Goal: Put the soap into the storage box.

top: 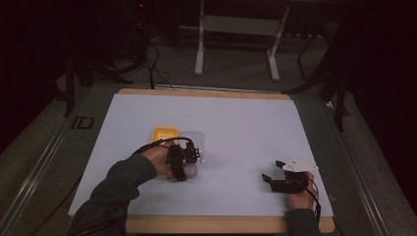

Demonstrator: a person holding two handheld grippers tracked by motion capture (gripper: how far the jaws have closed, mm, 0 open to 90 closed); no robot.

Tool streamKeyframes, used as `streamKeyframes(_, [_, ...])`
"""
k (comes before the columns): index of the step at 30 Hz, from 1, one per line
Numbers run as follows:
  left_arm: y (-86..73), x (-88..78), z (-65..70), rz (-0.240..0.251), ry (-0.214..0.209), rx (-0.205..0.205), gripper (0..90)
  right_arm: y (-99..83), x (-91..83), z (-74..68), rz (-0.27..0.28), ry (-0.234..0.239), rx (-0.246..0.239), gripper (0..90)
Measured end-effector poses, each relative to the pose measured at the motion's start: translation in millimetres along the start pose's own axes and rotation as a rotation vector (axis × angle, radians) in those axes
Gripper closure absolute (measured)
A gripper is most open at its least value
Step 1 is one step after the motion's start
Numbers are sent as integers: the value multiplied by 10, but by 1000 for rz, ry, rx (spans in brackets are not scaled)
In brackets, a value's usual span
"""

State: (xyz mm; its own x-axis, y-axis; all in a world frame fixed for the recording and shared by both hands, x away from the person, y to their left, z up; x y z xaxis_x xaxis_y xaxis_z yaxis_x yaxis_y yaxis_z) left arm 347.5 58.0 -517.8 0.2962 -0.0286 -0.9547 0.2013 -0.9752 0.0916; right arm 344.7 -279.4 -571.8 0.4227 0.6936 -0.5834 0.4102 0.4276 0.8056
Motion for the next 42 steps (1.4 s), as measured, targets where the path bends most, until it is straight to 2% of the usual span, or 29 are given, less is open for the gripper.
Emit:
streamKeyframes(23, [-9, -107, -272, 13, -4, -60, 500, 0, 0, 1, 0, 0, -2, 213])
streamKeyframes(29, [-11, -113, -325, 11, -7, -86, 500, 1, 1, 1, 0, 0, -4, 213])
streamKeyframes(39, [-16, -109, -408, 5, -12, -107, 500, 0, 2, -2, -1, 1, -2, 213])
streamKeyframes(40, [-34, -82, -437, -3, -15, -121, 500, 0, 3, -2, -2, 1, -2, 214])
streamKeyframes(42, [-51, -68, -459, -9, -17, -122, 500, 0, 2, -2, -1, 2, -2, 213])
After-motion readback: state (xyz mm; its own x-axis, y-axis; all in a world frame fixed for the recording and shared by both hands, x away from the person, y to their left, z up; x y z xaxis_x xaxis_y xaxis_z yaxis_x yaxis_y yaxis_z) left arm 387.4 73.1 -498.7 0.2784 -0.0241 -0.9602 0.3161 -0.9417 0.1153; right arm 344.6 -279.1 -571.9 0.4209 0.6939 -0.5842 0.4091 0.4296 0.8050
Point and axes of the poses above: each handheld gripper's, and its own axes: x roughly forward along the jaws, y roughly out of its top, z roughly to its right, the point moved 6 cm from there along x, roughly forward along the jaws, and after that the axes turned 15 degrees about y, right-handed, at the moved point
